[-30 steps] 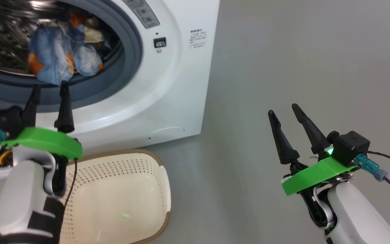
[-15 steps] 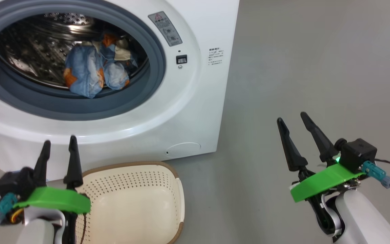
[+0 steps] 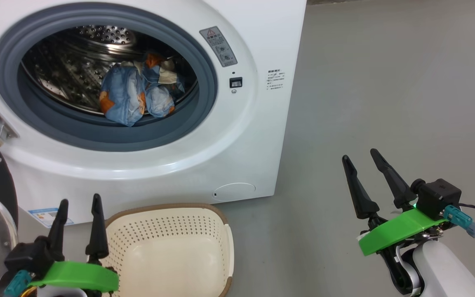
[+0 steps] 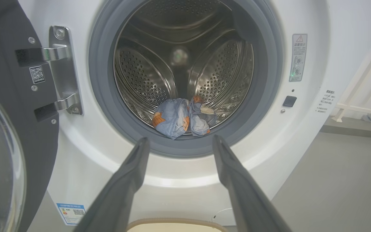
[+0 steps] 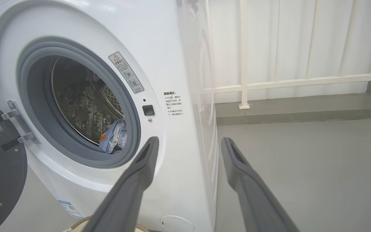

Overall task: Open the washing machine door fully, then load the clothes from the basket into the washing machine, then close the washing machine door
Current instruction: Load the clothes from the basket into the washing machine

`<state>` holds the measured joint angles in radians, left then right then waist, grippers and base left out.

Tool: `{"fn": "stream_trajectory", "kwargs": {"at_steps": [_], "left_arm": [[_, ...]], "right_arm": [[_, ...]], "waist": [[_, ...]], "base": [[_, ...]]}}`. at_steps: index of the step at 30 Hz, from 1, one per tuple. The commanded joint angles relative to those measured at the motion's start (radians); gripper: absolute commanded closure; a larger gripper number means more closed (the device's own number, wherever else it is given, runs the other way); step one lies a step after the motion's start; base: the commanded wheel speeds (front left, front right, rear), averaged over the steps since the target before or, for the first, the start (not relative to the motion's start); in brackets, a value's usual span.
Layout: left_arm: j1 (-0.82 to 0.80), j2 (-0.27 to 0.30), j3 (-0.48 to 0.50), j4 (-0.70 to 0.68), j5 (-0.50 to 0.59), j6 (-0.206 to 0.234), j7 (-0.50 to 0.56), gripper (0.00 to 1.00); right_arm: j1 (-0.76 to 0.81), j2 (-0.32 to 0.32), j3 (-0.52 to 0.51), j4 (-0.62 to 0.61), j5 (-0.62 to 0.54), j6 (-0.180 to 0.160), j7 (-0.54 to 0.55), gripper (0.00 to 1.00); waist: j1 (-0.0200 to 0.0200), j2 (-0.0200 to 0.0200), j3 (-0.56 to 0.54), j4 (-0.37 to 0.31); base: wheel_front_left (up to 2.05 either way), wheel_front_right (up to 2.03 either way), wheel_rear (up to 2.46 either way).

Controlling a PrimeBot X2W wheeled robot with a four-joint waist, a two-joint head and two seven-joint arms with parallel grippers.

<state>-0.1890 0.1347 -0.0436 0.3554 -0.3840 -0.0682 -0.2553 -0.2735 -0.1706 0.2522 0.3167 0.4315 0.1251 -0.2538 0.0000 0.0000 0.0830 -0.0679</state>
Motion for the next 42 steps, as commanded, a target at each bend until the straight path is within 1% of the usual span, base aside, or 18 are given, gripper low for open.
{"fn": "stream_trajectory", "kwargs": {"at_steps": [1, 15, 42], "left_arm": [[-0.003, 0.016, 0.034, -0.033, 0.008, 0.003, -0.006, 0.0], [0.018, -0.001, 0.074, -0.061, 0.023, -0.005, -0.006, 0.0], [0.011, -0.006, 0.083, -0.056, 0.025, -0.017, -0.006, 0.0]], "right_arm": [[0.002, -0.012, 0.01, -0.019, -0.006, 0.006, -0.008, 0.0], [0.0, -0.008, 0.002, -0.014, -0.013, 0.006, -0.008, 0.0], [-0.001, -0.002, 0.003, -0.018, -0.012, 0.006, -0.008, 0.0]], "waist": [[0.0, 0.0, 0.001, 0.001], [0.0, 0.0, 0.004, -0.001], [0.0, 0.0, 0.012, -0.008]], "base": [[0.0, 0.0, 0.0], [0.0, 0.0, 0.0], [0.0, 0.0, 0.0]]}}
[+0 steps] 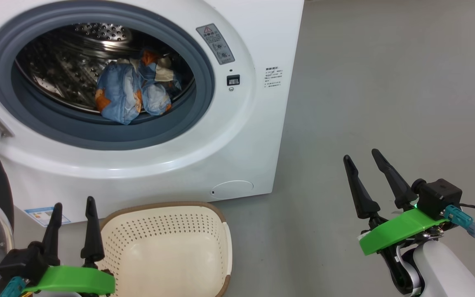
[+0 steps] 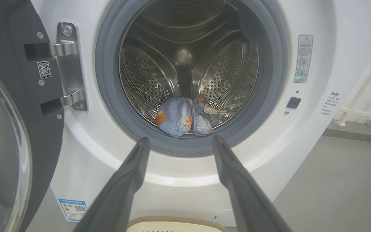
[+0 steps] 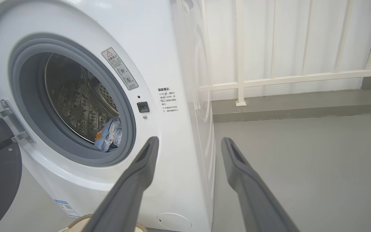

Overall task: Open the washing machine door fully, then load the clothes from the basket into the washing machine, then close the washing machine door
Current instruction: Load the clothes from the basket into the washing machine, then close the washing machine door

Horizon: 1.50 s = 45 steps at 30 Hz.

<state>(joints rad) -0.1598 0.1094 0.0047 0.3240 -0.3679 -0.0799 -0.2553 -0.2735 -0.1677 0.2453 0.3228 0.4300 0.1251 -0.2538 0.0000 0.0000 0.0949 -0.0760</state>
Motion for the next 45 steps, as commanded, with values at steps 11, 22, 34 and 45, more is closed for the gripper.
{"fn": "stream_trajectory", "kwargs": {"at_steps": [11, 22, 34, 45], "left_arm": [[-0.024, 0.022, 0.039, -0.023, 0.008, -0.011, -0.006, 0.0], [-0.023, 0.021, 0.035, -0.024, 0.013, -0.015, -0.006, 0.0], [-0.025, 0.016, 0.035, -0.018, 0.017, -0.015, -0.006, 0.0], [-0.023, 0.015, 0.037, -0.016, 0.02, -0.017, -0.006, 0.0]], "right_arm": [[-0.004, 0.0, 0.009, -0.024, -0.011, 0.006, -0.008, 0.0], [-0.004, 0.0, 0.008, -0.022, -0.01, 0.006, -0.008, 0.0], [-0.003, -0.003, 0.01, -0.022, -0.008, 0.006, -0.008, 0.0], [-0.003, -0.003, 0.012, -0.02, -0.005, 0.006, -0.008, 0.0]], "waist": [[0.0, 0.0, 0.002, -0.003], [0.0, 0.0, 0.0, -0.003], [0.0, 0.0, -0.003, 0.0], [0.0, 0.0, -0.004, 0.0]], "base": [[-0.22, 0.18, 0.04], [-1.44, 1.36, 0.08], [-0.6, 0.6, 0.0], [0.0, 0.0, 0.0]]}}
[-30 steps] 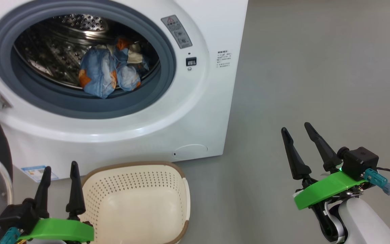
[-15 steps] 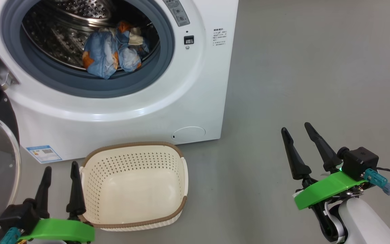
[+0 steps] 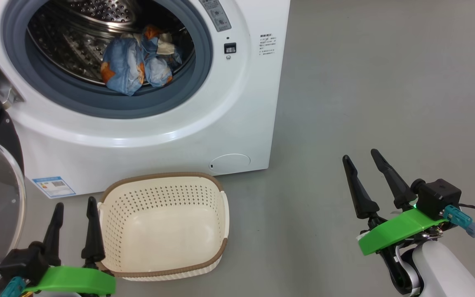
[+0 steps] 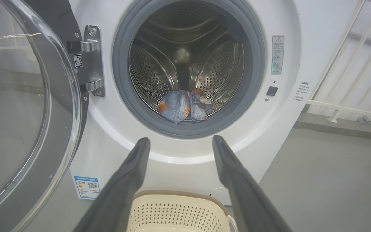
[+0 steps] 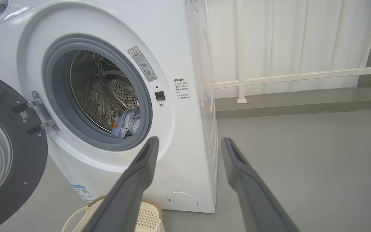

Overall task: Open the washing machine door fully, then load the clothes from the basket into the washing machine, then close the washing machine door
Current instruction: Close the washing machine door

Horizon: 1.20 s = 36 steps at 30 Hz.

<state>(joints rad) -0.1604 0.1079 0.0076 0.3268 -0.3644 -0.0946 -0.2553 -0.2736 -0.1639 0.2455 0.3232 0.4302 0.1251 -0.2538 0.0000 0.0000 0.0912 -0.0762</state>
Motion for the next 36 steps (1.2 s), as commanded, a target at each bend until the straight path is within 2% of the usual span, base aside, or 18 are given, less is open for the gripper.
{"fn": "stream_trajectory", "kwargs": {"at_steps": [1, 21, 30, 36], "left_arm": [[-0.023, 0.017, 0.034, -0.019, 0.017, -0.002, -0.006, 0.0], [-0.02, 0.014, 0.026, -0.018, 0.021, -0.002, -0.006, 0.0], [-0.015, 0.021, 0.024, -0.007, 0.031, 0.011, -0.006, 0.0], [-0.011, 0.022, 0.018, -0.005, 0.048, 0.027, -0.006, 0.0]], "right_arm": [[-0.002, -0.007, 0.012, -0.021, -0.005, 0.006, -0.008, 0.0], [0.003, -0.004, 0.006, -0.019, -0.01, 0.006, -0.008, 0.0], [0.008, -0.004, 0.011, -0.015, -0.008, 0.006, -0.008, 0.0], [0.014, -0.008, 0.021, -0.011, -0.003, 0.006, -0.008, 0.0]], "waist": [[0.0, 0.0, 0.001, 0.0], [0.0, 0.0, -0.005, 0.017], [0.0, 0.0, -0.018, 0.066], [0.0, 0.0, -0.028, 0.129]], "base": [[0.0, 0.0, 0.0], [0.0, 0.0, 0.0], [0.0, 0.0, 0.0], [0.0, 0.0, 0.0]]}}
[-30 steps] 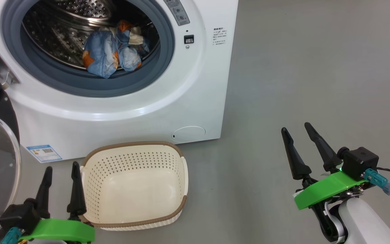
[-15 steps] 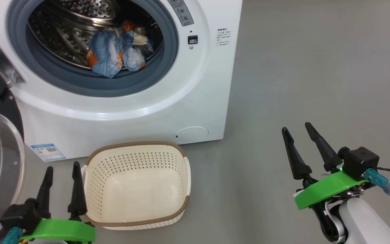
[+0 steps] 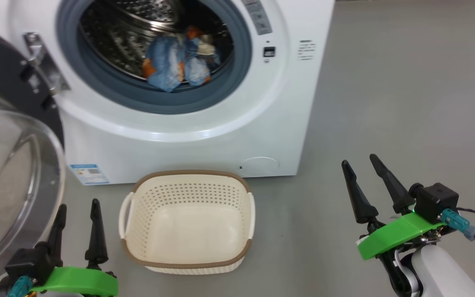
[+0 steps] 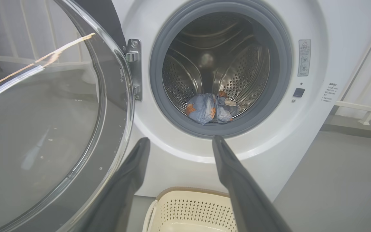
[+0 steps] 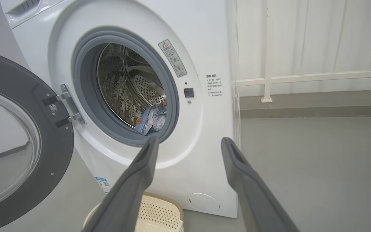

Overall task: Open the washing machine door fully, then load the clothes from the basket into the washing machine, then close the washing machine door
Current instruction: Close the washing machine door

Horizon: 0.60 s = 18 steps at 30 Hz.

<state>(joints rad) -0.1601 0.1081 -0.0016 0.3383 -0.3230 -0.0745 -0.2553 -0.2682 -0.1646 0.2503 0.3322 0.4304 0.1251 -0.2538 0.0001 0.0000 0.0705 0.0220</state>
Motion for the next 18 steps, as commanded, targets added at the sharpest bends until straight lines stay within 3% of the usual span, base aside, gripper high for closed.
{"fn": "stream_trajectory", "kwargs": {"at_steps": [1, 18], "left_arm": [[-0.01, 0.021, 0.028, -0.017, 0.008, 0.009, -0.006, 0.0], [0.029, 0.016, 0.026, -0.042, 0.03, 0.046, -0.006, 0.0]], "right_arm": [[0.009, -0.008, 0.018, -0.019, -0.002, 0.006, -0.008, 0.0], [0.023, -0.005, 0.046, -0.005, 0.012, 0.006, -0.008, 0.0]], "waist": [[-0.0001, 0.0, -0.009, 0.044], [-0.0001, 0.0, -0.047, 0.267]], "base": [[0.0, 0.0, 0.0], [0.0, 0.0, 0.0]]}}
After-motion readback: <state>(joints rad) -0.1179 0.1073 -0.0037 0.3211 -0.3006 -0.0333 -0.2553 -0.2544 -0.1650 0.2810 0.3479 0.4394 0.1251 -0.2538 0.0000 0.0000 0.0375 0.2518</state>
